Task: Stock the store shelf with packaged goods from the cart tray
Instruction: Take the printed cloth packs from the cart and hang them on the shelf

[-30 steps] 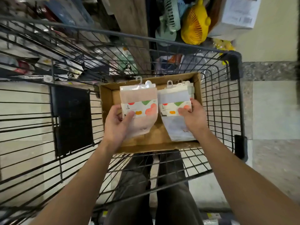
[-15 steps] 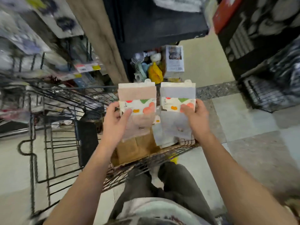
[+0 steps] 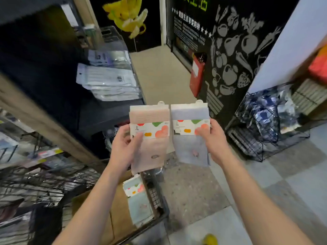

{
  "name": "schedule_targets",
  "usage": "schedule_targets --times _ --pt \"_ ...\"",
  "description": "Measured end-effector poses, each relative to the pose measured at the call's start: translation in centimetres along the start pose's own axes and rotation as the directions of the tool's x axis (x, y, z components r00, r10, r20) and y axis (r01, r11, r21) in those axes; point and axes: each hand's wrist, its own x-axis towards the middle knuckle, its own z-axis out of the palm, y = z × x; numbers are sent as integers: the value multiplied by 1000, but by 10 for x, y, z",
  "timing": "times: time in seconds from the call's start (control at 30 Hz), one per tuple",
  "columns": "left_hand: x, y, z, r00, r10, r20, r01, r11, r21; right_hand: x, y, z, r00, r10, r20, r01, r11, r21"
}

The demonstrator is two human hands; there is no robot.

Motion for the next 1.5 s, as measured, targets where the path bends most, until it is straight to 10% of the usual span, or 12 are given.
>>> schedule_targets --times 0.63,1.5 --pt "125 111 206 983 65 -171 -89 987 -135 207 -120 -148 975 -212 73 212 977 11" --pt "598 105 222 740 10 -673 -95 991 -90 776 -237 111 795 -181 579 225 974 -4"
